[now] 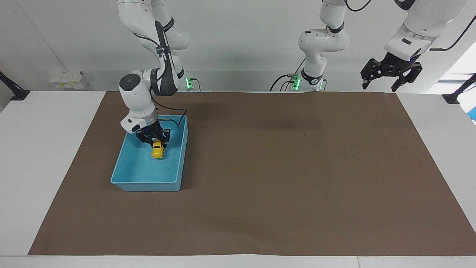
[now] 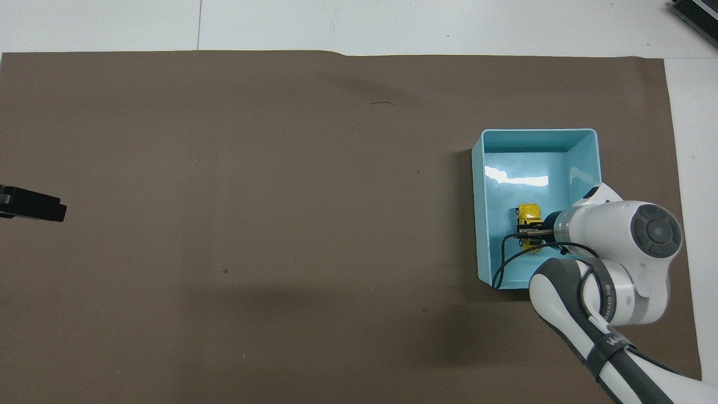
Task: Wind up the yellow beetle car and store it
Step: 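Lower the car into the bin and open the right gripper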
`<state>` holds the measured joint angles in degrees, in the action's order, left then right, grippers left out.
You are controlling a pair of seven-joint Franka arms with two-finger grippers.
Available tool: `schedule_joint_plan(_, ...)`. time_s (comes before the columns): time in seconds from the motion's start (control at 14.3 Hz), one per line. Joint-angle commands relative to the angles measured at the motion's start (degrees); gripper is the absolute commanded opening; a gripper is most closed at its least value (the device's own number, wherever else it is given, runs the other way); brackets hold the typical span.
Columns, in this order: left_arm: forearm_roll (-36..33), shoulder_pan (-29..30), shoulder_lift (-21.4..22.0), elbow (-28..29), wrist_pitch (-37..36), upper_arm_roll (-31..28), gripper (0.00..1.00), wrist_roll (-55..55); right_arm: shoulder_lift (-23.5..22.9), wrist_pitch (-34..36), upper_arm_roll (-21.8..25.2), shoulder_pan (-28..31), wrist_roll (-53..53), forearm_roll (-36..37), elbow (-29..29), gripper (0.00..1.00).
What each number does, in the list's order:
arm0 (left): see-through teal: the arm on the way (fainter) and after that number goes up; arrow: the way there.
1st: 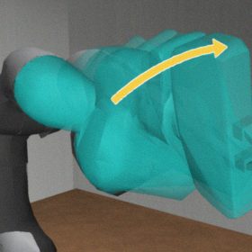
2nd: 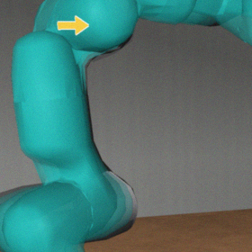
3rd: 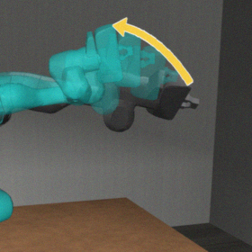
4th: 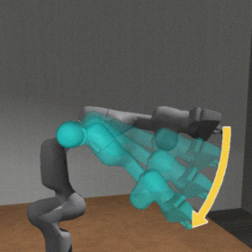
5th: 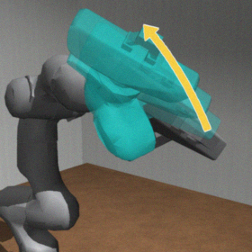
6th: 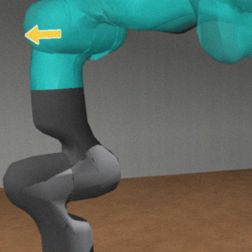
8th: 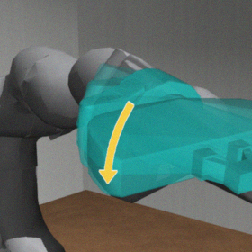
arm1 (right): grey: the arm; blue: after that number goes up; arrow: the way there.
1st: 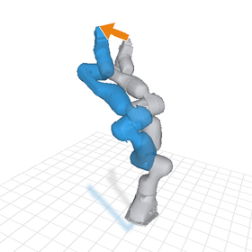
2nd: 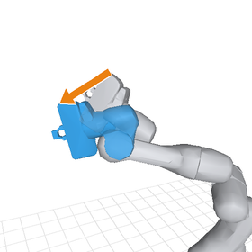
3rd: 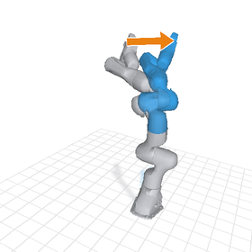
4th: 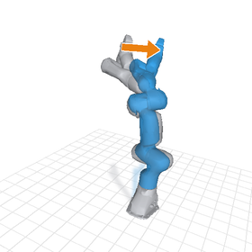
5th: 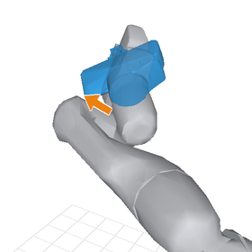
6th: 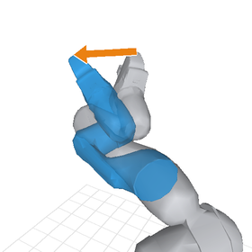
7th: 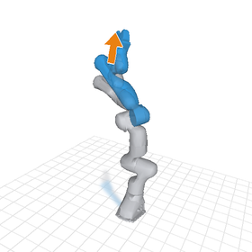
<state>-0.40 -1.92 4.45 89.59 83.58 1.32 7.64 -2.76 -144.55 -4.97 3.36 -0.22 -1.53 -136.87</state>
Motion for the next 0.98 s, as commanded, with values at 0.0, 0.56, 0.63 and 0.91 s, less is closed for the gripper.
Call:
schedule_joint_plan(0.0, 0.48, 0.95, 1.17, 0.94, -0.43, 0.53, 1.0, 0.54, 0.21, -1.08, -0.31, 0.42, -1.72, -1.89, -0.5, 1.0)
schedule_joint_plan(0.56, 0.48, 0.95, 1.17, 0.94, -0.43, 0.53, 1.0, 0.54, 1.26, 14.0, -0.31, -0.11, 0.39, -1.72, 10.9, 1.0)
schedule_joint_plan(0.63, 0.48, 0.95, 1.17, 0.94, -0.43, 0.53, 1.0, 0.54, 1.09, 15.95, -0.22, -0.02, 0.13, -1.72, 12.75, 1.0)
schedule_joint_plan(0.91, 0.48, 0.95, 1.17, 0.94, -0.43, 0.53, 1.0, 0.54, 1.87, 19.56, 0.22, -0.02, 0.56, 0.91, 16.19, 1.0)
